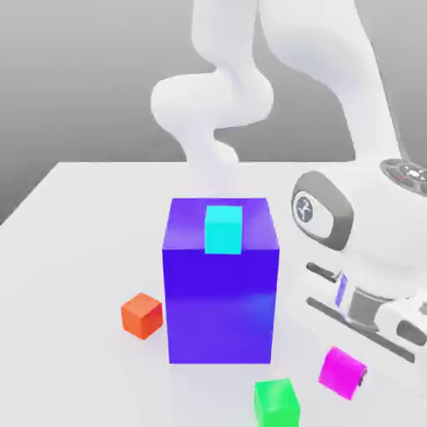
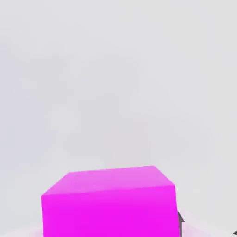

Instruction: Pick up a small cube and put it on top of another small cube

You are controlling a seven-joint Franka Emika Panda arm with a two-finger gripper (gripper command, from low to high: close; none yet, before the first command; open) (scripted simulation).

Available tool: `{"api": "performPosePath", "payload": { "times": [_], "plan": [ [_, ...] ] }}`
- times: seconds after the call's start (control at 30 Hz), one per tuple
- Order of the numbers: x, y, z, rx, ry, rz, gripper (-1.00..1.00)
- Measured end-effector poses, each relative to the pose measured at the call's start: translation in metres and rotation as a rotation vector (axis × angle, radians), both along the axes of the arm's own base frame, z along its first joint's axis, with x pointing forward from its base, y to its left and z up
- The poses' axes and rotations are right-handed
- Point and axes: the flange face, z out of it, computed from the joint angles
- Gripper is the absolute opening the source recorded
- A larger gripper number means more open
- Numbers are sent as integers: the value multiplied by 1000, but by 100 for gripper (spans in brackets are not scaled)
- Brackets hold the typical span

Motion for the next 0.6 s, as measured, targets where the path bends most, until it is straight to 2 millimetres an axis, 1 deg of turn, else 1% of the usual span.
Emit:
{"api": "performPosePath", "payload": {
  "times": [0.27, 0.53, 0.6],
  "plan": [
    [16, -30, 17, -2, 14, 202, -100],
    [30, -55, 45, 7, 3, 415, -100],
    [28, -64, 52, 24, 1, 457, -100]
  ]
}}
